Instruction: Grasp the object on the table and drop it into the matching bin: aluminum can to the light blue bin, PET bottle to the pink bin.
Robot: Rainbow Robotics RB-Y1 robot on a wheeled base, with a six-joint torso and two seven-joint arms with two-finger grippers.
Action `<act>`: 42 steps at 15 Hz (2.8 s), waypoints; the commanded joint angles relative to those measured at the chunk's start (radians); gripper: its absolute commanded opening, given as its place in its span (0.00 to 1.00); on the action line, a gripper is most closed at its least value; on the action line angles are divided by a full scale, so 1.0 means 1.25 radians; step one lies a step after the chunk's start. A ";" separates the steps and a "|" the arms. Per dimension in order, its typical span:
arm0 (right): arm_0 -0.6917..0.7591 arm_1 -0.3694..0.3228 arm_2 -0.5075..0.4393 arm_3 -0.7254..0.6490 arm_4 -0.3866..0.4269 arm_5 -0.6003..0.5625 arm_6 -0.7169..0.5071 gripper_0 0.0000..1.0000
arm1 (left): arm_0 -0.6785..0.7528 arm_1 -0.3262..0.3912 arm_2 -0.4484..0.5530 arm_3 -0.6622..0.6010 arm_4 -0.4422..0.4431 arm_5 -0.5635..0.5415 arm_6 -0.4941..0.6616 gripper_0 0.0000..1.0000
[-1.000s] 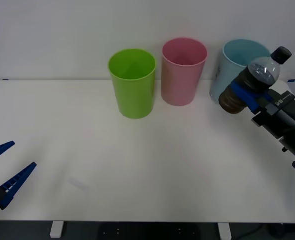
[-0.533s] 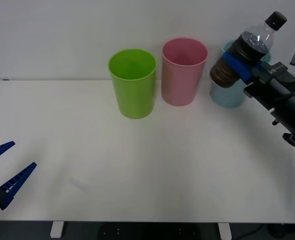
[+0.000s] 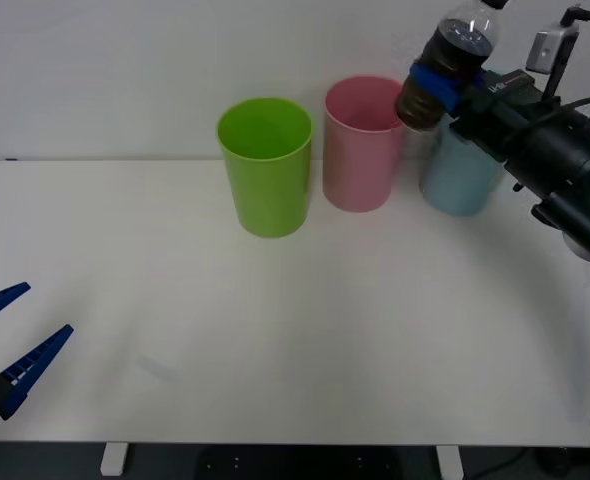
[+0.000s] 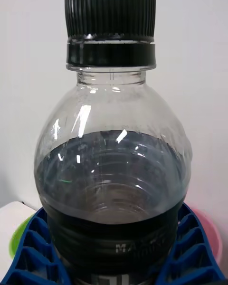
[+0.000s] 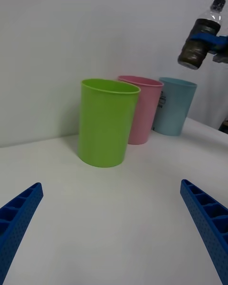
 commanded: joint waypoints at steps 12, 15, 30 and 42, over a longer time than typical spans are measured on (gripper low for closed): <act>-0.439 0.131 0.094 0.612 0.022 -0.010 0.257 0.00 | 0.000 0.000 0.000 0.000 0.000 0.000 0.000 1.00; -0.443 0.135 0.095 0.618 0.029 0.001 0.262 0.03 | 0.000 0.000 0.000 0.000 0.000 0.000 0.000 1.00; -0.298 0.082 0.073 0.446 -0.047 -0.042 0.281 1.00 | 0.000 0.000 0.000 0.000 0.000 0.000 0.000 1.00; 0.139 -0.048 -0.077 0.045 -0.090 -0.194 0.288 1.00 | 0.000 0.000 0.000 0.000 0.000 0.000 0.000 1.00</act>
